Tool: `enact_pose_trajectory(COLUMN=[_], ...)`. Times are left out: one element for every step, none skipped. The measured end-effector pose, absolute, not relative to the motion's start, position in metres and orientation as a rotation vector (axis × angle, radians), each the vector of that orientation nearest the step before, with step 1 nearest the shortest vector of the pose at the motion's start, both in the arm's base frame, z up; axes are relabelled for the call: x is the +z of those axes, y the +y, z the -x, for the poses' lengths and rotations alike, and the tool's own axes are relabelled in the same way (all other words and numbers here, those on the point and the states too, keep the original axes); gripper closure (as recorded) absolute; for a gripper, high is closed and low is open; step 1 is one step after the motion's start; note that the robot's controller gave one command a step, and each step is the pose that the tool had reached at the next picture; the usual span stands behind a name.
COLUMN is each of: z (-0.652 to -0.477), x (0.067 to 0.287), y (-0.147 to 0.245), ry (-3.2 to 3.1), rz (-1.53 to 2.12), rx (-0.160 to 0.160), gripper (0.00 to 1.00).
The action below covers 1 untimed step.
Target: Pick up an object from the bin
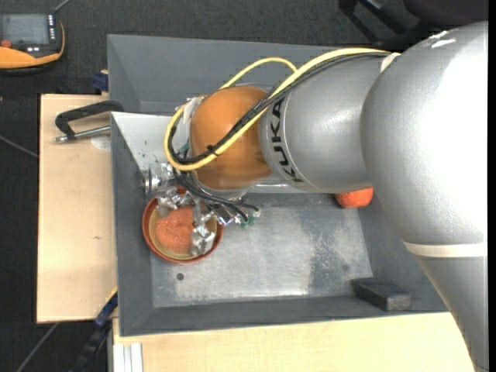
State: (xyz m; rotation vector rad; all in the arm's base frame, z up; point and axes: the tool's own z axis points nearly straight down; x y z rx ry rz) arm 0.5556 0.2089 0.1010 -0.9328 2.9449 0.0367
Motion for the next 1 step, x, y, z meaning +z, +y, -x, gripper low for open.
enact_pose_trajectory(z=[-0.5582], x=[0.0984], y=[0.2092], ry=[2.965], rz=[0.826], rx=[0.046], gripper=[0.00])
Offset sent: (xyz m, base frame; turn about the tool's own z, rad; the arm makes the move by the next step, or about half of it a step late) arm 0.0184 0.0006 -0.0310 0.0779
